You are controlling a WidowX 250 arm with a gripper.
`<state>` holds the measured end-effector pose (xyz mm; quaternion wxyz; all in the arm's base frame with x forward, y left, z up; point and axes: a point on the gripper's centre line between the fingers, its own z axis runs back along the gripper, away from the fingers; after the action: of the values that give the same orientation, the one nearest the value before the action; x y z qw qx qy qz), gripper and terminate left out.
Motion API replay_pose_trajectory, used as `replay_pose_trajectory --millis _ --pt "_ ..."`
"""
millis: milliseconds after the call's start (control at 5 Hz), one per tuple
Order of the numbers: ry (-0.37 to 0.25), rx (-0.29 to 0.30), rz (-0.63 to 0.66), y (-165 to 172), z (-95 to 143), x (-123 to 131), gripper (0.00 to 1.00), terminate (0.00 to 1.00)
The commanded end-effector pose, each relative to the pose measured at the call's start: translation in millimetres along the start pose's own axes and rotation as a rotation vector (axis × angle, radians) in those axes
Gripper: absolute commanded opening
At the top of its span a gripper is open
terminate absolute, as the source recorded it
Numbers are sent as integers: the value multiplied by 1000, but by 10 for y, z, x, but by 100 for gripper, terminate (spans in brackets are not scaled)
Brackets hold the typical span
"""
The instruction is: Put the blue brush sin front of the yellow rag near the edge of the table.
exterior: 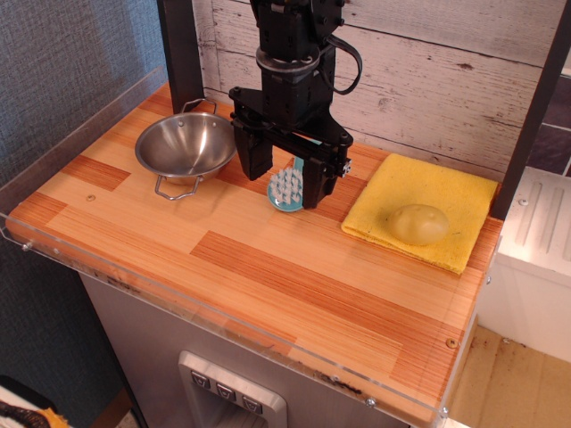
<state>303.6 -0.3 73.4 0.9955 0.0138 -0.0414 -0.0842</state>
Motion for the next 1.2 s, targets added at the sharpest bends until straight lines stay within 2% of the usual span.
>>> replay_pose_trajectory --millis 0,600,1000 --pt "0 0 0 0 0 0 100 0" --pt "19 -15 77 334 -279 380 100 0" --pt "29 -37 120 338 -403 426 100 0"
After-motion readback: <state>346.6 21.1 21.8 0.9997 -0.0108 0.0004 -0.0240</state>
